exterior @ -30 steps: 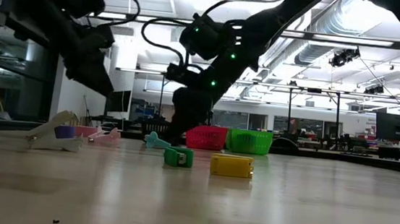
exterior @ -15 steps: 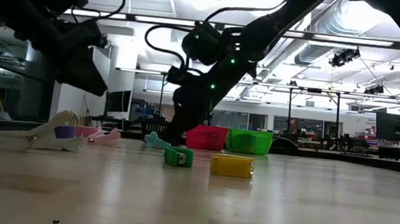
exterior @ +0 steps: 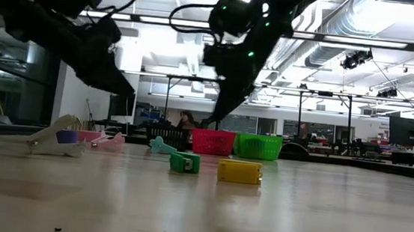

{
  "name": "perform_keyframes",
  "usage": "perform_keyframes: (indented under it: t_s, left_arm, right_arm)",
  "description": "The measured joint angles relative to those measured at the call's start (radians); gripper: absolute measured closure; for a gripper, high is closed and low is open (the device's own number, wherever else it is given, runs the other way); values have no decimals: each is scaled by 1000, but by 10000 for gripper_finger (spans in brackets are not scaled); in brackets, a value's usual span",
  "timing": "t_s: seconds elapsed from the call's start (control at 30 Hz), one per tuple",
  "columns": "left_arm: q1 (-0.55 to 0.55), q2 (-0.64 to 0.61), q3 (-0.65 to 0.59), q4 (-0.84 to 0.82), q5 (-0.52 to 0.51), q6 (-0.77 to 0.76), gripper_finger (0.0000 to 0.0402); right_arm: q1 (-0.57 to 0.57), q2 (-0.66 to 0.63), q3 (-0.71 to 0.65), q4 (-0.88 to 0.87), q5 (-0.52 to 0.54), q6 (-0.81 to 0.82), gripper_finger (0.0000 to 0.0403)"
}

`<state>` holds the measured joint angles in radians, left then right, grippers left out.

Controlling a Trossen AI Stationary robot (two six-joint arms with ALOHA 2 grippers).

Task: Pick and place Stapler, Stapler remover, tape
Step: Put the light blue staple remover into the black bin

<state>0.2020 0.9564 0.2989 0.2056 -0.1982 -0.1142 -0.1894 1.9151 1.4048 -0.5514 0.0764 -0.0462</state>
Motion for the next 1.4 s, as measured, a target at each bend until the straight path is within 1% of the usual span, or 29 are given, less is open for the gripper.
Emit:
perform_keyframes:
  t_s: [0.13, 0.2, 0.3, 0.4, 0.47, 0.53, 0.63, 0.77, 1.0, 1.1, 1.23, 1.33, 1.4]
  left_arm:
    - [0, 120, 1, 92, -3, 91, 186]
    - [0, 172, 9, 107, -18, 108, 165]
    - [0, 246, 53, 102, -43, 110, 125]
    - [0, 314, 128, 54, -11, 115, 93]
    - [0, 364, 197, -4, 23, 136, 82]
    - [0, 413, 266, -89, 26, 148, 77]
    - [1, 480, 362, -201, 13, 179, 76]
    - [1, 530, 463, -321, 13, 235, 75]
    - [10, 556, 595, -468, 9, 349, 75]
    - [34, 572, 642, -495, 46, 373, 75]
    - [90, 611, 696, -566, 100, 389, 75]
    - [127, 652, 737, -624, 144, 396, 75]
    - [133, 690, 770, -627, 153, 398, 75]
  right_arm:
    - [3, -40, 0, -131, 25, 19, 134]
    - [5, -55, 0, -195, 37, 20, 135]
    - [6, -79, 0, -283, 33, 25, 134]
    - [6, -113, 0, -342, 19, 39, 135]
    - [7, -140, 0, -371, 18, 39, 134]
    - [7, -165, -3, -371, 19, 37, 135]
    - [7, -218, -65, -306, 17, 16, 134]
    - [7, -308, -217, -191, 15, 9, 134]
    - [23, -478, -535, 85, 0, 59, 134]
    - [38, -541, -640, 180, -3, 73, 134]
    - [57, -606, -739, 295, -3, 75, 134]
    - [67, -640, -775, 345, 0, 74, 135]
    - [69, -652, -789, 356, 0, 71, 134]
